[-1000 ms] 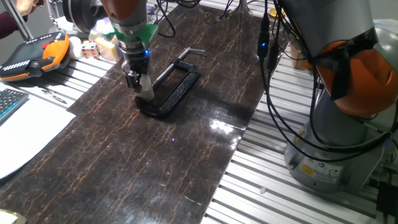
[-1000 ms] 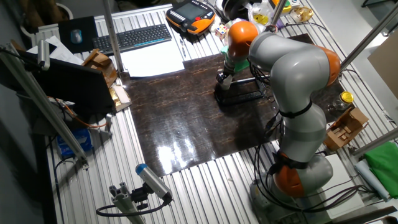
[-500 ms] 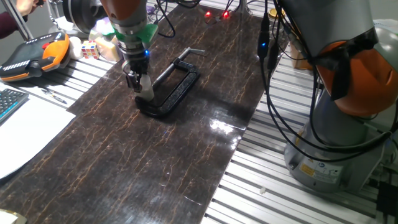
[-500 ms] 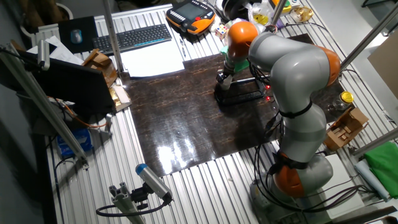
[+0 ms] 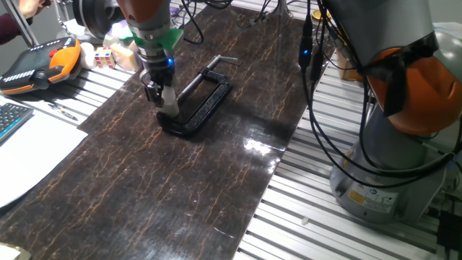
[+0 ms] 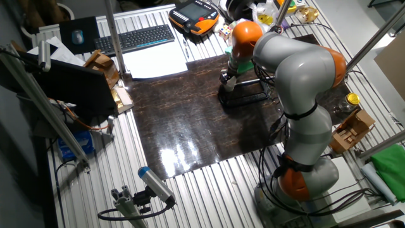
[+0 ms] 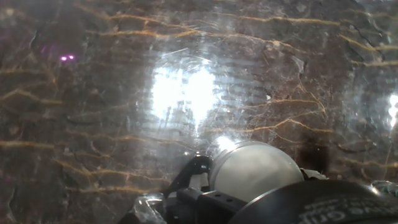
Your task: Screw the lid onto the jar
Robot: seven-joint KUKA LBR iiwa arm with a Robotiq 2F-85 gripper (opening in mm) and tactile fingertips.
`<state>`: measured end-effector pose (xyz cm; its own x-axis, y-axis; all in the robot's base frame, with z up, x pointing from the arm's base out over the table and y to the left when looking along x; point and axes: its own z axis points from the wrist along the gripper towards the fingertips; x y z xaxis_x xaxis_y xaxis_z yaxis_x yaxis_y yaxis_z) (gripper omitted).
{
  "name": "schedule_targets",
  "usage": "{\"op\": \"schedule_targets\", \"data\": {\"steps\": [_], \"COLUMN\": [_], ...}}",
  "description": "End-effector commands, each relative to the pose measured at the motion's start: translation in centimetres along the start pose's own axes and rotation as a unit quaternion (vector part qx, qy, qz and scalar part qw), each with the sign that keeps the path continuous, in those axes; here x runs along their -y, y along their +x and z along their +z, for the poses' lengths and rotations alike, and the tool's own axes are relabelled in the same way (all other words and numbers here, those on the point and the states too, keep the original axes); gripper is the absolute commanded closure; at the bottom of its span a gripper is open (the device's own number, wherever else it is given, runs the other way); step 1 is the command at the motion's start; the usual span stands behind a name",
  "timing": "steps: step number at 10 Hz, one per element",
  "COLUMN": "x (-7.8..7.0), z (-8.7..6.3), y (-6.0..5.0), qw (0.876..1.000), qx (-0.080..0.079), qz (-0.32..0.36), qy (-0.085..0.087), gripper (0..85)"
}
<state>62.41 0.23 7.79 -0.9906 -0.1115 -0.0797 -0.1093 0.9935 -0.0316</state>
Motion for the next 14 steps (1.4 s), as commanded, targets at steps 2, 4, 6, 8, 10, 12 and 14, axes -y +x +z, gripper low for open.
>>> {"op": "schedule_targets", "data": {"steps": [2,4,6,8,10,12,14], "x": [0.01,0.03,0.02,0.03,0.0,0.01,0.0], "z": [0.0,-0.02,-0.02,-0.03,0.02,0.01,0.05], "y": [0.01,0.02,0.03,0.03,0.03,0.04,0.05], "qw": [1.0,0.999,0.998,0.994,0.99,0.99,0.99], "qx": [-0.001,-0.001,-0.003,-0.005,-0.006,-0.004,-0.006], "qz": [0.026,0.048,0.069,0.107,0.139,0.142,0.143], "qy": [0.0,0.001,0.001,0.0,0.0,0.002,0.003], "gripper": [16.0,15.7,16.0,16.0,16.0,15.7,15.7]}}
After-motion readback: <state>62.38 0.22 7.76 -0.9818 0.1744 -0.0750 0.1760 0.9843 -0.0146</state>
